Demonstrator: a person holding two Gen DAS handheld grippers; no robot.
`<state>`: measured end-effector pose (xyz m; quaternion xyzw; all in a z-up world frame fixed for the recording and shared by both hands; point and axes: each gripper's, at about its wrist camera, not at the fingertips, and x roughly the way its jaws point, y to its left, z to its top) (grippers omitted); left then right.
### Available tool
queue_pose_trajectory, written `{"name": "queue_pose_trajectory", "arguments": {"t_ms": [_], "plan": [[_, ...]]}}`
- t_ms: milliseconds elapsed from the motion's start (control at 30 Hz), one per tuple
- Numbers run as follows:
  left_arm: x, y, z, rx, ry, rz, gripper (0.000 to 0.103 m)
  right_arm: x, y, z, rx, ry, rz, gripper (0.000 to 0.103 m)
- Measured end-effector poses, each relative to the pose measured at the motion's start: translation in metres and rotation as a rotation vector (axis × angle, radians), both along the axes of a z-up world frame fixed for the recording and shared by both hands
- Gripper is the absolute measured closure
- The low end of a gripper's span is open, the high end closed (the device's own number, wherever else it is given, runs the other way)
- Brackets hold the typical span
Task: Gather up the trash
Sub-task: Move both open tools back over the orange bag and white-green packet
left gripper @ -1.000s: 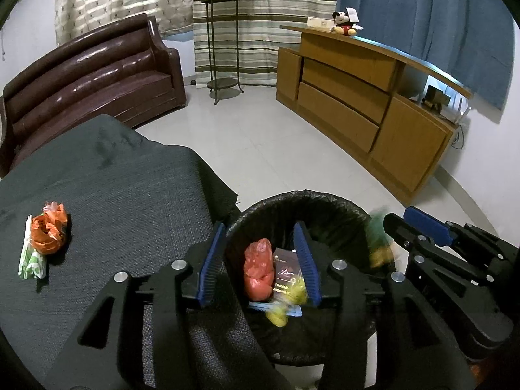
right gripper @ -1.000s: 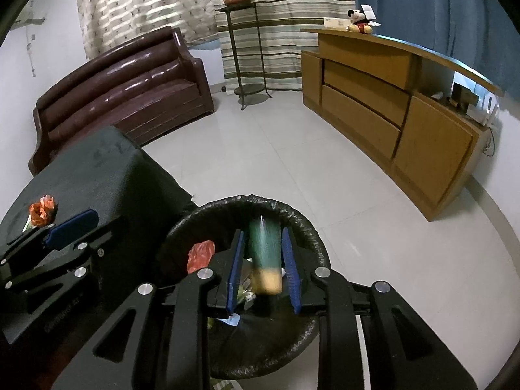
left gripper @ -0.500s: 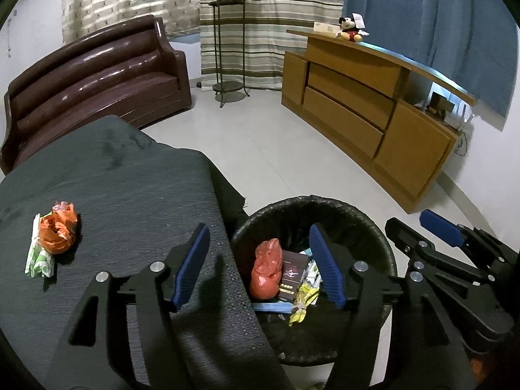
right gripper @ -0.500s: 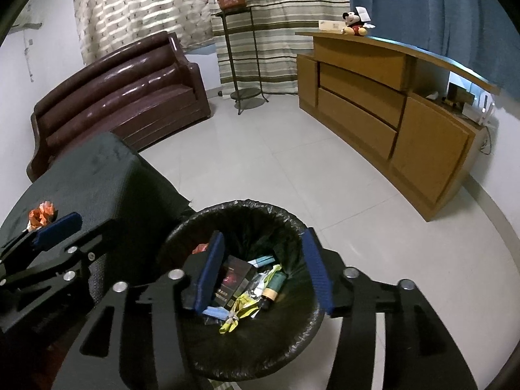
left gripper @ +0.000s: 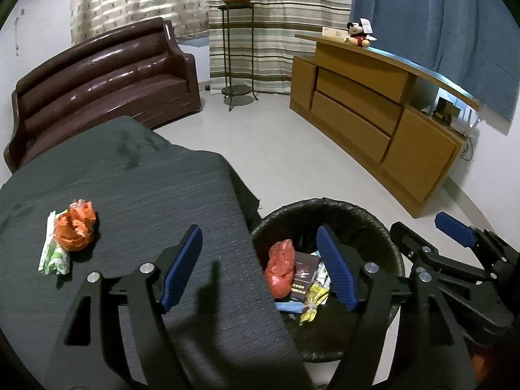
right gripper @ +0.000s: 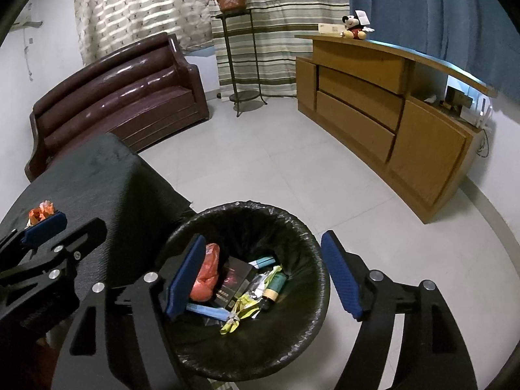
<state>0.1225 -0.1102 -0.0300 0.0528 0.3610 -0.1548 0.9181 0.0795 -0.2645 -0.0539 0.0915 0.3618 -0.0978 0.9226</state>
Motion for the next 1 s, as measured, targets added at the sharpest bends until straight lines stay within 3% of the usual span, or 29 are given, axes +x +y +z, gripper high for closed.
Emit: {"name": "queue_pose_trajectory", "arguments": {"t_ms": [400,1000], "plan": [[-0.011,0.055,0.005,0.005,0.006,0.087,0.032,0.004,0.035,0.002,0.000,0.009,0.063,0.031],[-0.018,0.197,0.018,0.019,-0.015,0.352,0.025,0.040,0.140,0.021,0.000,-0.023,0.274,0.031]]}}
